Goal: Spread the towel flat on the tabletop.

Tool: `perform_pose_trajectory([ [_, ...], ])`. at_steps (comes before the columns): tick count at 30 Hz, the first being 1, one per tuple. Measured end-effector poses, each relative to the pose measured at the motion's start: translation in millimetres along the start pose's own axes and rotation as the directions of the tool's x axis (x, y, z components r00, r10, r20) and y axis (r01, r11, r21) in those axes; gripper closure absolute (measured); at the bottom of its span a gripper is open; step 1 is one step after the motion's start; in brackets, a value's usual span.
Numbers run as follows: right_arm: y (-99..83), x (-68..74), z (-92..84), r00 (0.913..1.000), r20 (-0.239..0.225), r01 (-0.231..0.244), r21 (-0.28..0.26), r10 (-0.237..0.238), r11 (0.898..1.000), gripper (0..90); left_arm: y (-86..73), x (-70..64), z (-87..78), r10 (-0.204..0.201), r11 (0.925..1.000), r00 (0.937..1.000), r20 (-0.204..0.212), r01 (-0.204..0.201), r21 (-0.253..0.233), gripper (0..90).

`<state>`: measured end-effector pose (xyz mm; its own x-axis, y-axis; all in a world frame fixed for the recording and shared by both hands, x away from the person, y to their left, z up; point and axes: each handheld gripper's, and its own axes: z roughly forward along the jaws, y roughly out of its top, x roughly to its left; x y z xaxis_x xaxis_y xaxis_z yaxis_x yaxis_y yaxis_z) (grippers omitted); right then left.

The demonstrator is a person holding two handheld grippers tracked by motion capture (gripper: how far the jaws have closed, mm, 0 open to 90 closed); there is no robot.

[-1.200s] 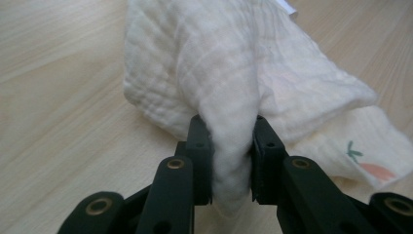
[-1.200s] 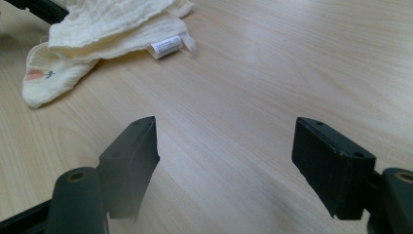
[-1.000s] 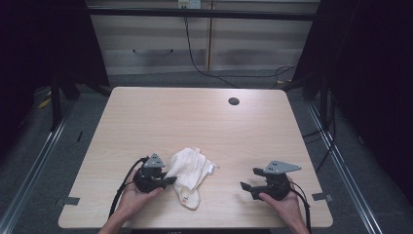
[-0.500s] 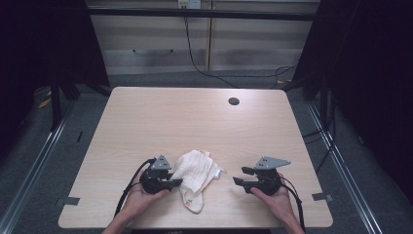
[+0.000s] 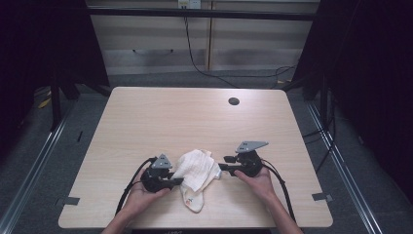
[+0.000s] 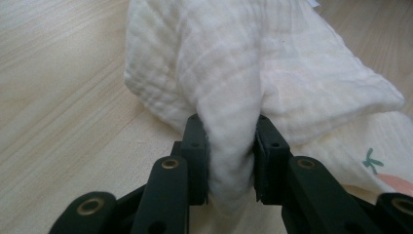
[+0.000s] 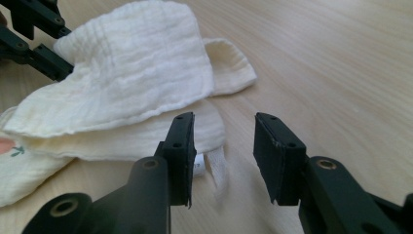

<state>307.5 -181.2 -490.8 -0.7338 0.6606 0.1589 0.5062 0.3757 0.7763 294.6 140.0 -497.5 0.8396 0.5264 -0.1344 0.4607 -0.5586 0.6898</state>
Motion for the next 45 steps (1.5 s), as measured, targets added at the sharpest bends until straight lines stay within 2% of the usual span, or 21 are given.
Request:
perform_pose_trajectory([
  [4,-1.8,0.5,9.4,0.9998,-0.016,0.013,0.015,-0.013,1.0,59.6,-0.1,0.1,0.1,0.005,1.0,1.0,0.001,-0.005,-0.001,71.1],
  [9,-4.0,3.0,16.7,0.9992,-0.037,0.018,0.014,-0.018,1.0,53.9,0.0,0.0,0.2,0.005,1.0,1.0,0.0,-0.005,-0.001,71.1],
  [16,-6.2,8.0,26.2,0.9977,-0.052,0.046,0.038,-0.044,0.998,54.2,-0.2,-0.1,0.4,0.006,1.0,1.0,0.0,-0.006,-0.005,71.1],
  [19,-6.3,10.4,26.4,0.9973,-0.036,0.066,0.039,-0.065,0.997,58.6,-0.5,-0.3,0.8,0.006,0.9999,1.0,-0.001,-0.006,-0.01,71.1],
  [21,-6.5,12.2,26.7,0.9966,-0.022,0.081,0.038,-0.08,0.996,68.2,-0.5,-0.4,0.8,0.005,0.9999,1.0,-0.001,-0.005,-0.01,71.1],
  [24,-6.4,14.6,27.1,0.9964,-0.035,0.078,0.034,-0.077,0.996,81.1,-0.7,-0.2,0.8,0.001,0.9999,1.0,0.002,-0.001,-0.012,71.0],
  [27,-6.0,13.9,25.0,0.9968,-0.05,0.063,0.021,-0.062,0.998,85.3,-1.2,0.2,-0.9,0.001,1.0,1.0,-0.002,-0.001,-0.003,69.1],
  [31,-4.5,9.9,18.0,0.9982,-0.055,0.023,-0.018,-0.024,1.0,86.1,-4.3,3.4,-2.8,-0.021,0.9995,0.9996,0.018,0.022,-0.023,62.6],
  [37,-0.5,8.4,8.7,0.9985,-0.054,-0.003,-0.048,0.0,0.999,86.3,-3.5,7.4,-17.3,-0.048,0.9937,0.9975,0.052,0.053,-0.099,47.6],
  [41,6.3,11.0,0.3,0.999,-0.045,-0.001,-0.059,-0.002,0.998,86.3,-2.2,11.8,-33.1,-0.075,0.9858,0.9967,0.031,0.079,-0.149,35.9],
  [43,10.2,12.4,-4.2,0.9993,-0.036,0.011,-0.061,-0.014,0.998,86.4,-2.5,16.8,-41.6,-0.098,0.9792,0.995,0.019,0.099,-0.177,31.6],
  [45,14.3,13.4,-8.7,0.9994,-0.032,0.013,-0.07,-0.015,0.997,86.4,-3.6,22.1,-46.7,-0.115,0.974,0.9933,0.01,0.115,-0.195,30.6],
])
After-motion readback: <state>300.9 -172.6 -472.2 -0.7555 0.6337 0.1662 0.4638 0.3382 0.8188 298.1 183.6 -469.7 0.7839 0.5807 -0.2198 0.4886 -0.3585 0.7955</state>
